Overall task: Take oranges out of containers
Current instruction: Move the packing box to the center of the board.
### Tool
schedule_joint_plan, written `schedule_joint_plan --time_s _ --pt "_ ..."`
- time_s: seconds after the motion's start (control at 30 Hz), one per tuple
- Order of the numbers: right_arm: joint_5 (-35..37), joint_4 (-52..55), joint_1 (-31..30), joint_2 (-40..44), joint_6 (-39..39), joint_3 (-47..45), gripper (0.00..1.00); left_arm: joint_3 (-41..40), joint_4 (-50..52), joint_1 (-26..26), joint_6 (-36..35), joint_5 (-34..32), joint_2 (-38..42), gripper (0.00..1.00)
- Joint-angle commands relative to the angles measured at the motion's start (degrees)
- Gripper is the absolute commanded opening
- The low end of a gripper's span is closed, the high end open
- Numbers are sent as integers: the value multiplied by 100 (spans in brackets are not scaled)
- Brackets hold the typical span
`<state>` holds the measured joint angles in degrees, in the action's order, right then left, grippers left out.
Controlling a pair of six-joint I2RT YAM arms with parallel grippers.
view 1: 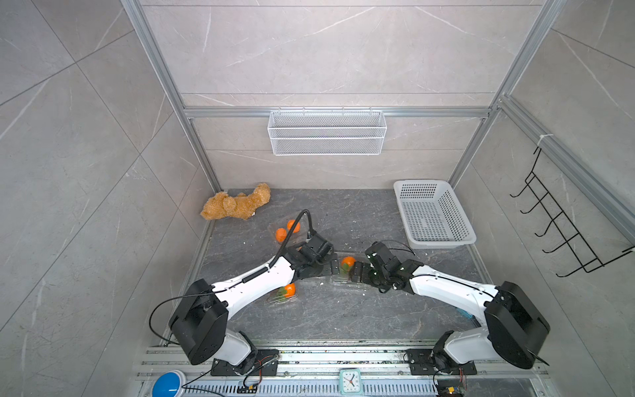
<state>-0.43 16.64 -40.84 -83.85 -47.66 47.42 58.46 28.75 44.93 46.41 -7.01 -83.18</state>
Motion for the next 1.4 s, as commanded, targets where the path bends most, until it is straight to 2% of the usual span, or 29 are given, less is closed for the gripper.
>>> schedule_joint_plan --time_s 0.0,0.23,0.33,0.47,0.83,1.07,1.37 --pt "147 -218 -129 -460 -222 530 100 -78 266 -383 -66 63 495 100" --pt "137 -372 -185 -1461 -370 1495 100 -231 353 -1565 -493 510 772 100" --pt "157 -343 -188 -1698 -283 1760 100 -142 434 -1757 -647 525 718 100" --pt "201 -139 -152 -1720 4 1910 100 -14 415 -1767 -687 753 524 100" --pt "432 235 100 -802 1140 1507 100 -85 175 -1647 -273 1066 460 100" --pt "141 27 276 -657 1284 1248 100 48 -67 -1566 -251 1250 49 100" --pt "-97 -475 322 -818 1055 955 100 908 37 -1393 -449 1347 -981 100"
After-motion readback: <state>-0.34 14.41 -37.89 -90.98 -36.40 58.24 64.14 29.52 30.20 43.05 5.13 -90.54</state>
